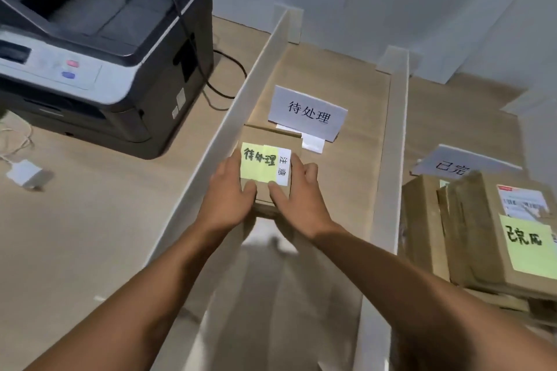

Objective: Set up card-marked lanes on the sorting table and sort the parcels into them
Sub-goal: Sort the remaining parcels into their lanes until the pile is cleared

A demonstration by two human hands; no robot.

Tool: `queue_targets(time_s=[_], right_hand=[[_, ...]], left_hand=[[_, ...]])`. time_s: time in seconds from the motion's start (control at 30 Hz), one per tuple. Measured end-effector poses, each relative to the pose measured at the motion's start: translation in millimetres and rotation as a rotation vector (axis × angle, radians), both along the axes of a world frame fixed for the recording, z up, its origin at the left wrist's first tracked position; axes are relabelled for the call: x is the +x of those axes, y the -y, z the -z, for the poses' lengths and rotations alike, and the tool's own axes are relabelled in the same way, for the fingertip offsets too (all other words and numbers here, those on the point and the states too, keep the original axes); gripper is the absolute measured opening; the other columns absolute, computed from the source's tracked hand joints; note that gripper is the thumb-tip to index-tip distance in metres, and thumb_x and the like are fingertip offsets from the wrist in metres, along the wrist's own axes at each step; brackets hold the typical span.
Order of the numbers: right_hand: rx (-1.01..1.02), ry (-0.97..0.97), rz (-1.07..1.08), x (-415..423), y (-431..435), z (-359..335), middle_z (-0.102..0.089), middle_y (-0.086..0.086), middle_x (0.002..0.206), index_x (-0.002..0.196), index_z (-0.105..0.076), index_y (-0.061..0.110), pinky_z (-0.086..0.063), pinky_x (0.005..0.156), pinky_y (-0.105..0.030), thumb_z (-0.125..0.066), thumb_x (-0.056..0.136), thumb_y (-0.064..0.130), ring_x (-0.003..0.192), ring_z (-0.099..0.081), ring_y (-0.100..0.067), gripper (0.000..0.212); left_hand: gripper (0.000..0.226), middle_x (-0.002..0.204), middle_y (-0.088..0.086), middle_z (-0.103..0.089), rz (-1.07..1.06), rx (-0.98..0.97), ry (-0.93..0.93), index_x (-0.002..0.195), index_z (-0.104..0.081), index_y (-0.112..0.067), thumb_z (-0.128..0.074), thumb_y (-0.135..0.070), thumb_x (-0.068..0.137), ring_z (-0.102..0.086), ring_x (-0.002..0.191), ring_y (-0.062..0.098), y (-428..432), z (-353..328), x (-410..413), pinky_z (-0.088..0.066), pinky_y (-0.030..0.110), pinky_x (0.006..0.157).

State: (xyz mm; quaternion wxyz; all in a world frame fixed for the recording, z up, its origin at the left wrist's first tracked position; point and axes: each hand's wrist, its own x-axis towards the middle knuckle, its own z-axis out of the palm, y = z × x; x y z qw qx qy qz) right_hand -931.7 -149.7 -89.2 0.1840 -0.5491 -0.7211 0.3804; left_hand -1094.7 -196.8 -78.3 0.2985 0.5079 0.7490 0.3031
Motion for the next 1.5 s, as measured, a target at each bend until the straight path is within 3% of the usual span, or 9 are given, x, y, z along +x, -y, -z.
queue_targets(time_s=[0.23,0.37,0.5,0.63,0.87,1.07,1.2,1.33,1.5], right_hand=[[-0.067,0.074,0.010,-19.8,-23.6,24.3,-0.035,-0.003,0.116,0.149,-0.030,0.033,-0.049,0.098,-0.045,-0.061,0.094,0.034,0.111,-0.054,-0.026,0.063],[-0.081,0.100,-0.016,-6.5,-27.3,12.2,-0.035,-0.003,0.122,0.154,-0.025,0.032,-0.044,0.105,-0.045,-0.057,0.098,0.042,0.121,-0.048,-0.026,0.066],[0.045,0.105,-0.008,32.2,-23.8,-34.3,-0.034,0.003,0.137,0.156,-0.025,0.032,-0.044,0.104,-0.040,-0.053,0.099,0.052,0.131,-0.040,-0.021,0.066],[0.245,0.069,0.022,107.4,-1.0,-100.7,-0.037,0.001,0.148,0.157,-0.032,0.023,-0.040,0.111,-0.037,-0.056,0.101,0.043,0.138,-0.040,-0.021,0.064],[0.484,0.235,0.189,334.9,103.5,-199.4,-0.029,0.002,0.163,0.153,-0.043,0.030,-0.026,0.121,-0.037,-0.055,0.100,0.048,0.151,-0.024,-0.020,0.057],[0.505,0.410,0.457,583.6,262.9,-242.1,-0.026,-0.003,0.166,0.157,-0.038,0.030,-0.025,0.122,-0.048,-0.048,0.099,0.059,0.155,-0.018,-0.026,0.066],[0.474,0.506,0.645,729.1,377.0,-254.8,-0.032,-0.011,0.163,0.155,-0.041,0.028,-0.028,0.119,-0.050,-0.050,0.100,0.057,0.151,-0.026,-0.031,0.063],[0.451,0.538,0.765,834.2,457.4,-268.2,-0.036,-0.011,0.159,0.154,-0.041,0.025,-0.028,0.119,-0.043,-0.054,0.101,0.049,0.147,-0.029,-0.027,0.060],[0.414,0.567,0.875,936.0,505.1,-269.4,-0.032,-0.006,0.162,0.155,-0.038,0.033,-0.025,0.119,-0.040,-0.043,0.099,0.063,0.150,-0.025,-0.024,0.064]], left_hand=[[0.073,0.137,0.012,-0.050,-0.026,-0.121,0.001,0.153,-0.034,-0.022,-0.053,-0.005,0.085,-0.048,0.123,0.034,-35.5,34.6,-8.7,-0.044,0.045,0.103],[0.063,0.133,0.019,-0.048,0.006,-0.095,-0.135,0.148,-0.040,-0.007,-0.055,-0.001,0.086,-0.047,0.117,0.042,-33.1,27.8,-2.5,-0.037,0.044,0.102],[0.060,0.155,0.020,-0.037,0.098,0.005,-0.221,0.151,-0.038,-0.005,-0.058,-0.022,0.098,-0.031,0.144,0.037,-23.2,-10.0,20.3,-0.026,0.045,0.120],[0.065,0.160,0.009,-0.037,0.214,0.124,-0.227,0.153,-0.039,-0.012,-0.060,-0.040,0.098,-0.028,0.149,0.023,-13.8,-71.7,83.4,-0.026,0.039,0.120],[0.088,0.163,-0.001,-0.034,0.416,0.340,-0.182,0.157,-0.037,-0.023,-0.045,-0.076,0.087,-0.023,0.151,0.016,42.7,-178.7,285.9,-0.019,0.034,0.122],[0.083,0.165,-0.002,-0.030,0.704,0.442,-0.125,0.157,-0.034,-0.029,-0.048,-0.075,0.090,-0.021,0.152,0.018,133.6,-220.2,528.0,-0.020,0.041,0.124],[0.086,0.166,-0.003,-0.027,0.837,0.434,-0.074,0.158,-0.032,-0.032,-0.043,-0.079,0.087,-0.020,0.153,0.021,194.3,-223.2,675.9,-0.021,0.046,0.124],[0.088,0.167,-0.004,-0.026,0.974,0.403,-0.033,0.158,-0.032,-0.030,-0.043,-0.080,0.087,-0.018,0.154,0.019,252.9,-220.3,792.5,-0.021,0.044,0.124],[0.082,0.166,-0.002,-0.028,1.062,0.432,-0.063,0.158,-0.033,-0.029,-0.050,-0.072,0.090,-0.019,0.153,0.020,282.1,-218.7,919.3,-0.017,0.039,0.124]])
